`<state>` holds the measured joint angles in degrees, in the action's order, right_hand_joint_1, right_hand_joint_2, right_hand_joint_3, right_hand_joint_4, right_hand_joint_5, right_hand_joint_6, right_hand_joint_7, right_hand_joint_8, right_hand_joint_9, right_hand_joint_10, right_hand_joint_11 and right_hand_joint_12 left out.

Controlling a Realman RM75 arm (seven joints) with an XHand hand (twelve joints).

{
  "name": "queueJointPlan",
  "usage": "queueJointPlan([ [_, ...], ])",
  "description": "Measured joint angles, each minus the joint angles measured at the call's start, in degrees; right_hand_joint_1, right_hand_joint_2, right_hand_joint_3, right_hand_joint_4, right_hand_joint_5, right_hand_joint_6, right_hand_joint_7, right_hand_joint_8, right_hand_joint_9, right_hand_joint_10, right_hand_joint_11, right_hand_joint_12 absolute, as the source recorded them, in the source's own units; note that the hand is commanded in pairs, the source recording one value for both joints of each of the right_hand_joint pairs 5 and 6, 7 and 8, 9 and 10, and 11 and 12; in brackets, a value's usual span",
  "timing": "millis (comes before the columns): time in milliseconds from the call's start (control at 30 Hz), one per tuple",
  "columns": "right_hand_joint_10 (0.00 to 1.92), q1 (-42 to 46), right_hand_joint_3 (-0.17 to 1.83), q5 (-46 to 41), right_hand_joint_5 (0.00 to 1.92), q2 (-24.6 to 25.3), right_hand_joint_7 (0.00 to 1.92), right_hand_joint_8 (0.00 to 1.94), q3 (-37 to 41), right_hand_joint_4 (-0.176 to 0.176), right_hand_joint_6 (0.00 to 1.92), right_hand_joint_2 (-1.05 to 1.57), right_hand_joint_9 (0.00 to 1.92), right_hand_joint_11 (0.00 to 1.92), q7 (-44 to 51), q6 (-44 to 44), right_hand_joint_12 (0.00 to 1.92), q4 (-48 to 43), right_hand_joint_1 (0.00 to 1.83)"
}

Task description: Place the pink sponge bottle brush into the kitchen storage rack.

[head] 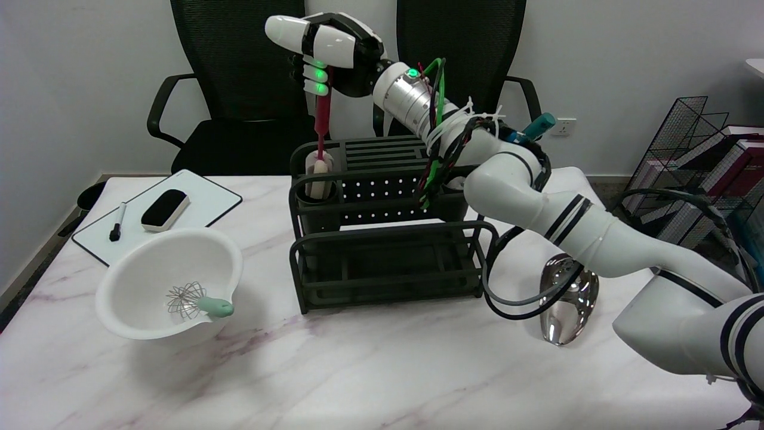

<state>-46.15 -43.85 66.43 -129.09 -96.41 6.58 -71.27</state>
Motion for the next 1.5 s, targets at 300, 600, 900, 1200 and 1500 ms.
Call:
queueJointPlan([
  [300,1.92,1.27,0.47,0.02,1.92,0.06,1.92,1.92,-0.17,0.000,1.92,1.33,1.92,1.89,-0.49,0.83,1.89,0.86,1.22],
  [600,1.92,2.05,0.47,0.17,1.92,0.73,1.92,1.92,-0.37,0.000,1.92,1.32,1.92,1.84,-0.97,1.63,1.84,2.55,1.23],
  [900,1.84,1.84,0.58,0.46,1.86,1.68,1.88,1.88,-0.72,0.000,1.86,1.09,1.84,1.45,-1.20,2.07,1.45,4.37,1.20],
  [1200,1.08,1.69,1.40,0.65,0.54,2.25,1.09,1.09,-1.06,0.000,0.54,-0.39,1.08,0.59,-1.32,3.10,0.59,5.50,1.25],
  [1500,0.62,2.10,1.31,0.70,0.19,2.53,0.80,0.80,-1.44,0.000,0.19,-0.44,0.62,0.51,-1.37,4.01,0.51,6.09,1.27],
])
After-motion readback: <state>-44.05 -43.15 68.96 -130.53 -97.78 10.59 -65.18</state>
